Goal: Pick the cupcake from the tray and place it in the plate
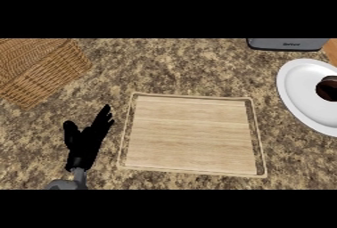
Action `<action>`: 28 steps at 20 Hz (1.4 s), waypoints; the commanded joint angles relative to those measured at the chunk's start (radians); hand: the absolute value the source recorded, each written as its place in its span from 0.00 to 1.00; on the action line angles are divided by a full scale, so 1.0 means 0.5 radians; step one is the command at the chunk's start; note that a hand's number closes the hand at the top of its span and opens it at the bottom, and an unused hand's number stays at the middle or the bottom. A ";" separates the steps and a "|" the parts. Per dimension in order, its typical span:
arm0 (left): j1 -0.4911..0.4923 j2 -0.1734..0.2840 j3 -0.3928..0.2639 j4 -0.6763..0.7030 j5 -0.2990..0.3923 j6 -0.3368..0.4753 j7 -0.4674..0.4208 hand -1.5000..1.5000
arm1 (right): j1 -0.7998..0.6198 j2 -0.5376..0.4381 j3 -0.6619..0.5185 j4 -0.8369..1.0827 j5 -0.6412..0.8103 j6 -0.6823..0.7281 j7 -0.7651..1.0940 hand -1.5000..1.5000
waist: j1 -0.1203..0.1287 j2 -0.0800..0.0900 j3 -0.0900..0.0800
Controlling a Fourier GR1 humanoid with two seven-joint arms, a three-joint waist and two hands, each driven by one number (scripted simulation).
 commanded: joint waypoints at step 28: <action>0.056 0.022 0.165 -0.024 0.025 -0.044 0.074 0.50 | 1.085 -0.027 -0.079 -0.392 -0.487 1.142 -0.539 0.00 | -0.126 -0.052 -0.024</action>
